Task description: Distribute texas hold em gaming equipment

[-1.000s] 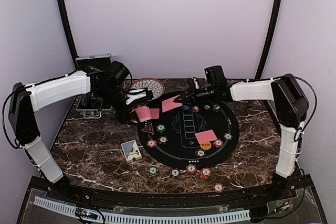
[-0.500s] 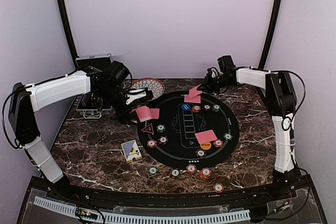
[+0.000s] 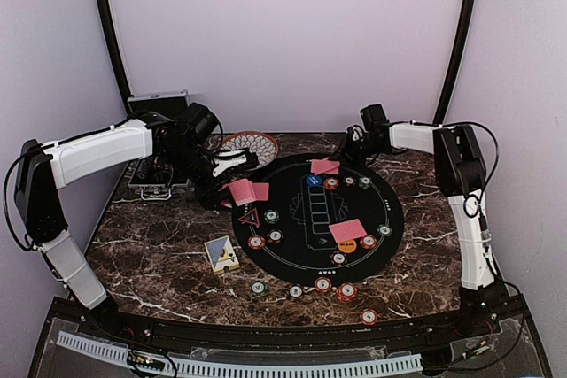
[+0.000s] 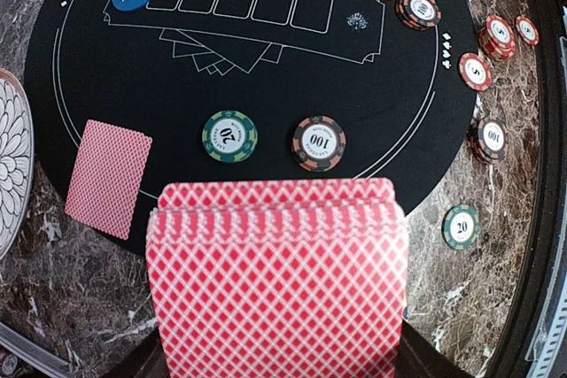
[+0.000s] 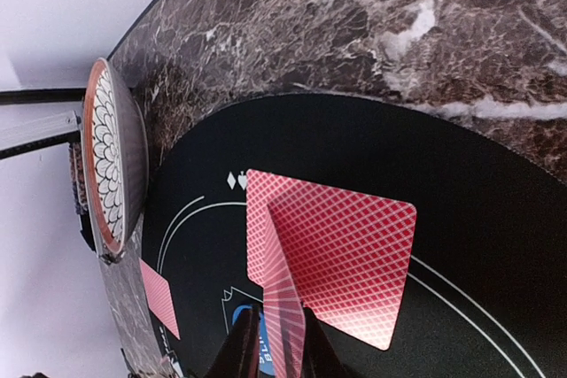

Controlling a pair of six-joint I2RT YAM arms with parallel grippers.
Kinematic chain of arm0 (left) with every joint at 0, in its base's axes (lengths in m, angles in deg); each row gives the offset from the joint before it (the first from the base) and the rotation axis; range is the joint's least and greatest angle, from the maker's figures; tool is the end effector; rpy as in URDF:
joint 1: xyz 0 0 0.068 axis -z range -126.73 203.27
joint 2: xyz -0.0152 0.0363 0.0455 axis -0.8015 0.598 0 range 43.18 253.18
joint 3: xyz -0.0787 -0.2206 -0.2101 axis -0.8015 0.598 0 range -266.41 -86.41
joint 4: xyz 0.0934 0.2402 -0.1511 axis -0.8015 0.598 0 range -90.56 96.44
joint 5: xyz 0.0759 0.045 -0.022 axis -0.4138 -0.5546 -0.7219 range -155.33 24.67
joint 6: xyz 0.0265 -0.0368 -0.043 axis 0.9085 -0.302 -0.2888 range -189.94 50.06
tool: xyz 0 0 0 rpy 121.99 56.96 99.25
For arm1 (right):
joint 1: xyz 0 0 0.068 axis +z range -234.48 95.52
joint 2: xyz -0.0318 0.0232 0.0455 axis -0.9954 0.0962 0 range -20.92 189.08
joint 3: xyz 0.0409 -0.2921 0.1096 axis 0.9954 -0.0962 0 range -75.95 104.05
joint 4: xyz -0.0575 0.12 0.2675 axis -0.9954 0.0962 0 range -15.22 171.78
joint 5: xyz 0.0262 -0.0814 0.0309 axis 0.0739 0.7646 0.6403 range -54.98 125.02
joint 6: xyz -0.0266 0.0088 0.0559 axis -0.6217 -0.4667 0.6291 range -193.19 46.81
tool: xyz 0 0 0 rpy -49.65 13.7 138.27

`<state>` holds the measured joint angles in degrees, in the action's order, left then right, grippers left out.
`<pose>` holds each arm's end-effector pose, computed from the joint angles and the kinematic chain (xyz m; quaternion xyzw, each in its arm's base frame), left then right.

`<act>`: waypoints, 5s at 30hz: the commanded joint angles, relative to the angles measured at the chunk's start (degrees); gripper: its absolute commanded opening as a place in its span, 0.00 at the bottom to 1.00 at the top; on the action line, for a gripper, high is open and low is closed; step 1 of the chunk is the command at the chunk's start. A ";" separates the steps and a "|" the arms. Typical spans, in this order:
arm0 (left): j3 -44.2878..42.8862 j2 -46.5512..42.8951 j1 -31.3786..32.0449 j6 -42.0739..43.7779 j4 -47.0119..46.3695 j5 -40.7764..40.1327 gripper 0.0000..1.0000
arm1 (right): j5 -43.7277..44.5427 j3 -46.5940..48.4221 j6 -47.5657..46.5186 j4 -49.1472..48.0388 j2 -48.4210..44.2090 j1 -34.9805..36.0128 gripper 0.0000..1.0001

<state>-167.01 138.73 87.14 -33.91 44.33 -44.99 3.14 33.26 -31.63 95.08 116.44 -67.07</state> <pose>0.3226 -0.2365 0.3011 0.5821 0.7527 -0.1657 0.2592 0.5658 0.2037 0.1545 0.0928 0.8995 0.3914 0.1705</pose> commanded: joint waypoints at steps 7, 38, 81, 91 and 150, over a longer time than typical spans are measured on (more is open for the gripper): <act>0.45 -1.59 -0.21 0.55 0.15 1.37 0.00 | 5.53 5.35 -4.99 6.12 -0.03 0.00 0.47; -1.32 -0.98 -0.20 0.09 0.00 1.57 0.00 | -11.99 -29.90 7.23 -23.35 -28.06 20.99 0.82; -1.86 -1.52 -0.12 -0.30 -0.17 2.49 0.00 | -14.74 -15.39 14.08 -25.13 -12.42 31.32 0.71; -1.35 -2.34 -0.12 -0.21 -0.15 2.86 0.00 | -11.45 -19.45 15.76 -25.74 -14.20 29.41 0.67; -0.44 -1.82 -0.12 0.36 -0.27 1.55 0.00 | -9.19 -30.25 13.42 -21.71 -30.56 24.28 0.00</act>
<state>-167.14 138.73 86.92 -34.35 43.91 -44.16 -6.82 5.13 -16.61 72.28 89.54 -40.97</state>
